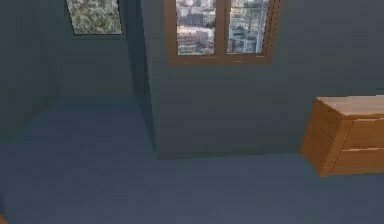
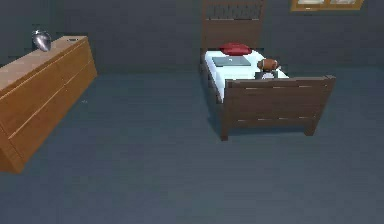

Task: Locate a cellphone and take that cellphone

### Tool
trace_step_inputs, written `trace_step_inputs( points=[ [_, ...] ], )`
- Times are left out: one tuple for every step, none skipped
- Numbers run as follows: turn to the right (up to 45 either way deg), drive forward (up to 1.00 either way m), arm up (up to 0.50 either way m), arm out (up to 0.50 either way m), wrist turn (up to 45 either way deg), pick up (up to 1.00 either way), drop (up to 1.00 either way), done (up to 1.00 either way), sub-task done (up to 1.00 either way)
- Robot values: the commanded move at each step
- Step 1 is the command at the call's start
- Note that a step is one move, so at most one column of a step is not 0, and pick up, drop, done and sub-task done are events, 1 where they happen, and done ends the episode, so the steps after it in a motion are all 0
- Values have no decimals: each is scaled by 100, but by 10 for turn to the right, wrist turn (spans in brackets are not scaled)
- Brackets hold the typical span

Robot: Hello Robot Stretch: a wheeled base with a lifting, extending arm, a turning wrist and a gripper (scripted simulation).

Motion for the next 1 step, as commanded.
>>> trace_step_inputs(
  points=[
    [0,30,0,0,0,0,0,0,0]
  ],
)
